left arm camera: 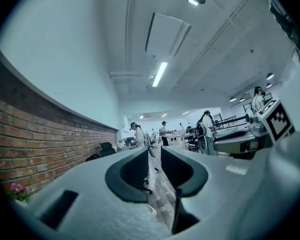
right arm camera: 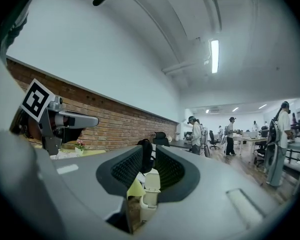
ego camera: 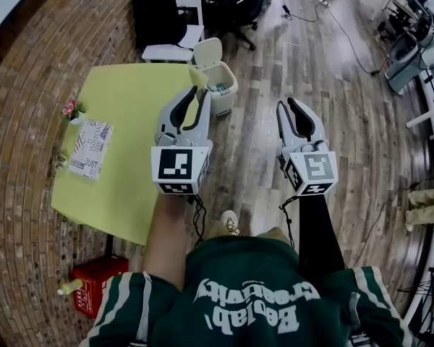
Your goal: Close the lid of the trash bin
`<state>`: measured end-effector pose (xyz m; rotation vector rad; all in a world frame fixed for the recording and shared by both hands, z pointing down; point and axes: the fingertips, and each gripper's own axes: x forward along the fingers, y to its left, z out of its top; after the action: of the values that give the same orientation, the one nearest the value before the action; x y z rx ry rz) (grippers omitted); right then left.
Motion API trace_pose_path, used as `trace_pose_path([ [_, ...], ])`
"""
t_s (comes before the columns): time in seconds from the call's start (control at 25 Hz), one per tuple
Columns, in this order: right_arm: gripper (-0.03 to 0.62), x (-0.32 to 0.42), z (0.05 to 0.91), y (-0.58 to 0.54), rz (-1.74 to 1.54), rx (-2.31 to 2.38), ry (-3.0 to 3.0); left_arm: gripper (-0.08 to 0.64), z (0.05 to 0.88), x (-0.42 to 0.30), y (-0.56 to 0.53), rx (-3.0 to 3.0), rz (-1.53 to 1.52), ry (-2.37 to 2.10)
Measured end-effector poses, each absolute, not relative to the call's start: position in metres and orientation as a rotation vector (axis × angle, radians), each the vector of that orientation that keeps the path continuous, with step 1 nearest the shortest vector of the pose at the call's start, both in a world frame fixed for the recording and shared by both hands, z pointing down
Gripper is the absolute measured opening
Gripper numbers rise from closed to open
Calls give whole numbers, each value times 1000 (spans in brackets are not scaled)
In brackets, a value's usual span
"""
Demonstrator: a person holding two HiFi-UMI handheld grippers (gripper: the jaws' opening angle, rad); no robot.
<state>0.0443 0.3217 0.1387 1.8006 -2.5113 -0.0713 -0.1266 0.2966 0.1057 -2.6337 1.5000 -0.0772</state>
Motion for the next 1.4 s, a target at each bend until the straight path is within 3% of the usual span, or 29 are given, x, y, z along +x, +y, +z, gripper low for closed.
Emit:
trace_pose_path([
  [0.8,89,39,148,262,-72,1757,-2536,83,117,-133,243,-2634,-67,1537],
  [1.4,88,50,168,120,-103,1657,-2630,83,144,-118,118,-2558,-87,1626],
])
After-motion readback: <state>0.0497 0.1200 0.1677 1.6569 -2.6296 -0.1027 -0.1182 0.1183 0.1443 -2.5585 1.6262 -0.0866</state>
